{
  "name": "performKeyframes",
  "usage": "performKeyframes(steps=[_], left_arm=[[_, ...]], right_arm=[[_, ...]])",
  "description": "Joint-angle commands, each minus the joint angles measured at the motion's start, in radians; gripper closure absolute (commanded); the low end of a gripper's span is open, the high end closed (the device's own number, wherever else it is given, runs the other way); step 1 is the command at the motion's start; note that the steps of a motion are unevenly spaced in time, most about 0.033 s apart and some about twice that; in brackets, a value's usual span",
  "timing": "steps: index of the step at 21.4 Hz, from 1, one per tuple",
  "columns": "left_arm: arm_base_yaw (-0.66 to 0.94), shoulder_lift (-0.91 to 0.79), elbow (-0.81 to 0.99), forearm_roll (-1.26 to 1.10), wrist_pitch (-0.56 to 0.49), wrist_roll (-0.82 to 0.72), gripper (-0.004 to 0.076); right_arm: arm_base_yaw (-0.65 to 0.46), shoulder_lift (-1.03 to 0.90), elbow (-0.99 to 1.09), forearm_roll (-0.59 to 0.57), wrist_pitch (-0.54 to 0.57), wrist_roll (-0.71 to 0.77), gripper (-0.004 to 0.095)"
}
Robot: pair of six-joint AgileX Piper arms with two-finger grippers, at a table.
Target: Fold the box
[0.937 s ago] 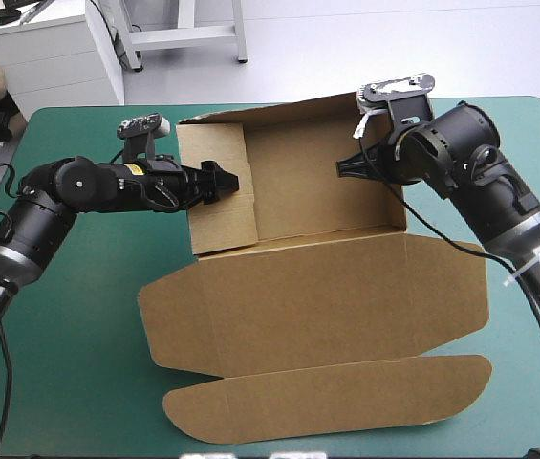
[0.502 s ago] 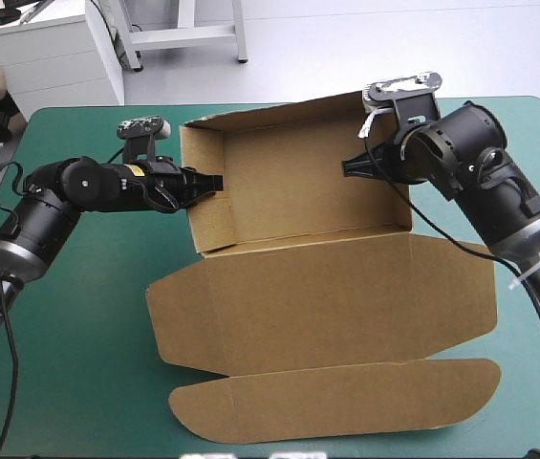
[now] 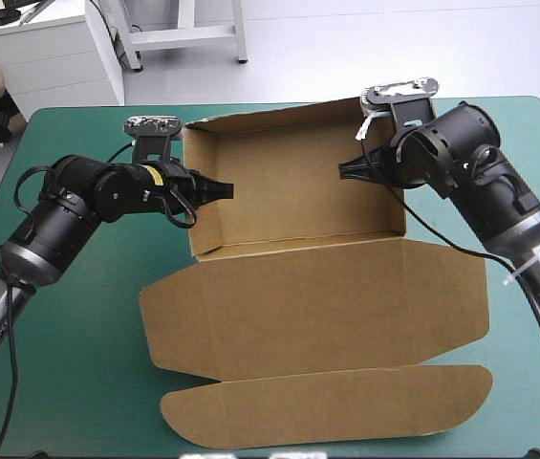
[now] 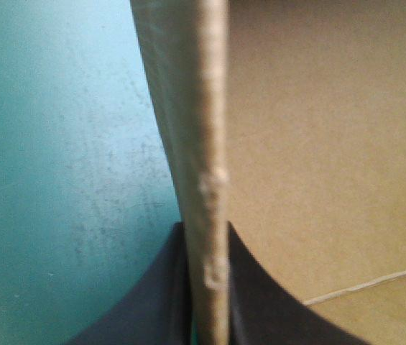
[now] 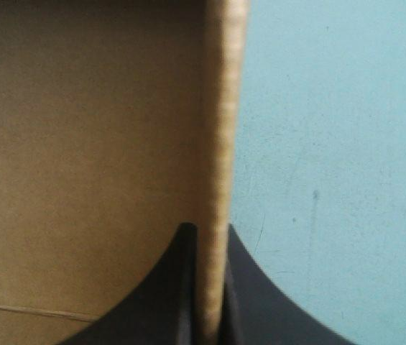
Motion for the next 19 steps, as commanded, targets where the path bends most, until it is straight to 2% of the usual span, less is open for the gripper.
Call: performKeyframes(steps=[1,2,4,9,12,19], left_arm=[[-0.035,0.023,-0.107,0.093,0.035,-0.041,0.0734],[-0.034,0.075,-0.154,0.093,0.096,-0.041,0.0734],[-0.033,0.165,-0.236,0.099,0.197,-0.041,0.0734],[-0.033,0.369,-0.373,0.104,0.331,-0.052,0.0734],[-0.033,0.436,-0.379,0.119,0.378,-0.052,0.0734],[-0.033,0.490,-0.379,0.130,0.368,-0.054,0.0734]], right_arm=[[-0.021,0.010,-0.025,0.040,0.007,-0.006,0.0923],[-0.047,0.038,-0.025,0.111,0.007,-0.030,0.0923],[-0.084,0.083,-0.025,0.177,0.007,-0.061,0.0923],[-0.153,0.172,-0.025,0.285,0.007,-0.141,0.0922],[-0.163,0.215,-0.025,0.282,0.007,-0.156,0.0923],[-0.170,0.309,-0.025,0.290,0.007,-0.189,0.0923]])
